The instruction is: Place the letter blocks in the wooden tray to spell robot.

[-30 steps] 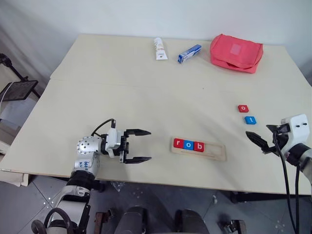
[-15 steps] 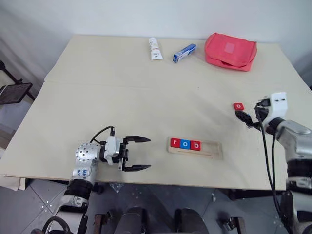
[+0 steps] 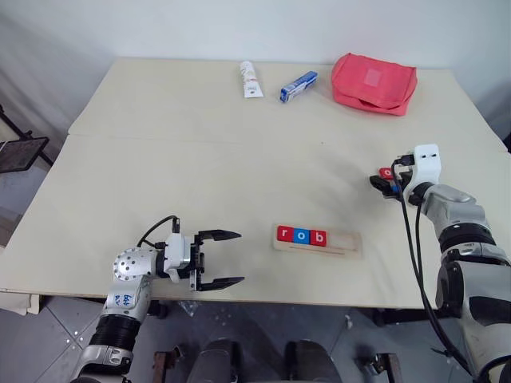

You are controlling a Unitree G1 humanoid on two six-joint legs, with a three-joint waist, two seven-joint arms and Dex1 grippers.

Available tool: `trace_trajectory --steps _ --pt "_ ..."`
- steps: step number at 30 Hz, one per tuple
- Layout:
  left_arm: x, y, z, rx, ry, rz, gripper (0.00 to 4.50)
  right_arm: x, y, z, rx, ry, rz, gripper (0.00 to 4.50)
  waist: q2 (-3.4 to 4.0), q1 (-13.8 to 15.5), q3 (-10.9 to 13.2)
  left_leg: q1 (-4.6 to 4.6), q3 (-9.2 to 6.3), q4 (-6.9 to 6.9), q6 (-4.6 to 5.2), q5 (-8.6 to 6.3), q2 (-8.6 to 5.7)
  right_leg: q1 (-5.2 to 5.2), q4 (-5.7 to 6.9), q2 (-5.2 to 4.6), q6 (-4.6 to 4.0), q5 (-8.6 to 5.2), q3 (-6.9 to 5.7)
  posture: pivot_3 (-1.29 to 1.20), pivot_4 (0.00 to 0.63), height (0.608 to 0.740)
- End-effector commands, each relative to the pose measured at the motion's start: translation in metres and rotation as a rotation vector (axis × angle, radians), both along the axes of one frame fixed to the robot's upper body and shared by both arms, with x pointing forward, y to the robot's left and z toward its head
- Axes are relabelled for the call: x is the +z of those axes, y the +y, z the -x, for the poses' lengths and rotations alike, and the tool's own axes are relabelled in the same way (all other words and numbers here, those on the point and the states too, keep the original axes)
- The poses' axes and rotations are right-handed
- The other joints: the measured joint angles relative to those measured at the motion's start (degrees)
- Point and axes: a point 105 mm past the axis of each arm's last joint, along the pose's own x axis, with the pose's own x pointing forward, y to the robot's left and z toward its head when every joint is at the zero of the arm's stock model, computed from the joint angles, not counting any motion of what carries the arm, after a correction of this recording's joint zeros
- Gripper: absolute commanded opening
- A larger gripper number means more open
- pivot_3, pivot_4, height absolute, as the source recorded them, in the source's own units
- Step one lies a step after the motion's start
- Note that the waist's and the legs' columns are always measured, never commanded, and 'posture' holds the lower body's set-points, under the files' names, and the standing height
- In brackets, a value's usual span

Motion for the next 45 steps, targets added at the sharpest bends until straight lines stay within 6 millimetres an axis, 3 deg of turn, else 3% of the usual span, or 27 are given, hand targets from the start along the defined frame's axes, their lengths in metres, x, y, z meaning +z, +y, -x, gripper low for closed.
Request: trace_trajectory --steps 1,7,14,17,24,28,31,36,45 --pt "0.004 0.000 0.003 0.002 -0.022 -0.001 4.50 0.004 -0.004 -0.001 -0.025 -0.015 -0.008 3.58 0.00 -0.04 0.00 0.00 0.00 0.00 0.00 0.00 0.00 0.00 0.00 0.00 0.00 0.00 0.00 0.00 0.150 0.740" --pt "0.005 -0.003 0.002 0.000 -0.027 0.003 4.50 0.003 -0.003 -0.001 -0.032 -0.016 -0.010 1.47 0.00 -0.02 0.00 0.00 0.00 0.01 0.00 0.00 0.00 0.01 0.00 0.00 0.00 0.00 0.01 0.00 0.150 0.740" --pt "0.006 -0.004 -0.002 -0.025 -0.031 -0.003 4.50 0.033 -0.003 -0.005 -0.009 -0.126 -0.003 1.44 0.03 -0.06 0.01 -0.01 0.02 0.00 0.00 0.00 0.00 -0.01 0.00 0.01 0.00 0.00 0.02 0.00 0.150 0.740" --pt "0.006 -0.005 -0.003 -0.045 -0.030 -0.005 4.50 0.044 0.003 0.002 0.017 -0.173 0.003 1.44 0.04 -0.02 0.02 -0.02 0.01 -0.01 0.00 0.00 0.01 -0.04 0.01 0.01 0.00 0.00 0.02 0.00 0.150 0.740" --pt "0.006 -0.004 -0.011 -0.077 -0.022 -0.016 4.50 0.047 0.036 0.068 0.037 -0.201 0.015 1.44 0.07 1.46 0.02 -0.12 -0.18 -0.01 -0.05 -0.03 0.00 -0.11 0.12 0.01 0.00 0.00 0.10 0.00 0.150 0.740" --pt "0.006 -0.004 -0.015 -0.100 -0.013 -0.024 4.50 0.034 0.040 0.126 -0.053 -0.170 0.017 1.44 0.10 2.23 -0.01 -0.10 -0.16 0.02 -0.05 -0.03 0.00 -0.10 0.09 0.06 0.00 0.00 0.07 0.00 0.150 0.740" --pt "0.007 -0.006 -0.018 -0.116 -0.009 -0.025 4.50 0.025 0.043 0.150 -0.118 -0.141 -0.027 1.44 0.10 2.71 0.00 -0.07 -0.13 -0.01 -0.03 -0.04 -0.04 -0.08 0.08 0.07 0.00 0.00 0.13 0.00 0.150 0.740" --pt "0.009 -0.009 -0.022 -0.137 -0.010 -0.025 4.50 0.008 0.052 0.167 -0.149 -0.094 -0.069 1.44 0.11 2.48 -0.01 0.03 0.07 0.01 -0.02 -0.02 -0.03 -0.07 0.03 0.10 0.00 0.00 0.24 0.00 0.150 0.740" --pt "0.011 -0.010 -0.024 -0.149 -0.018 -0.029 4.50 -0.017 0.050 0.173 -0.192 -0.036 -0.114 1.44 0.11 2.06 -0.01 0.04 0.06 -0.02 -0.04 -0.01 -0.02 -0.09 0.06 0.15 0.00 0.00 0.27 0.00 0.150 0.740"
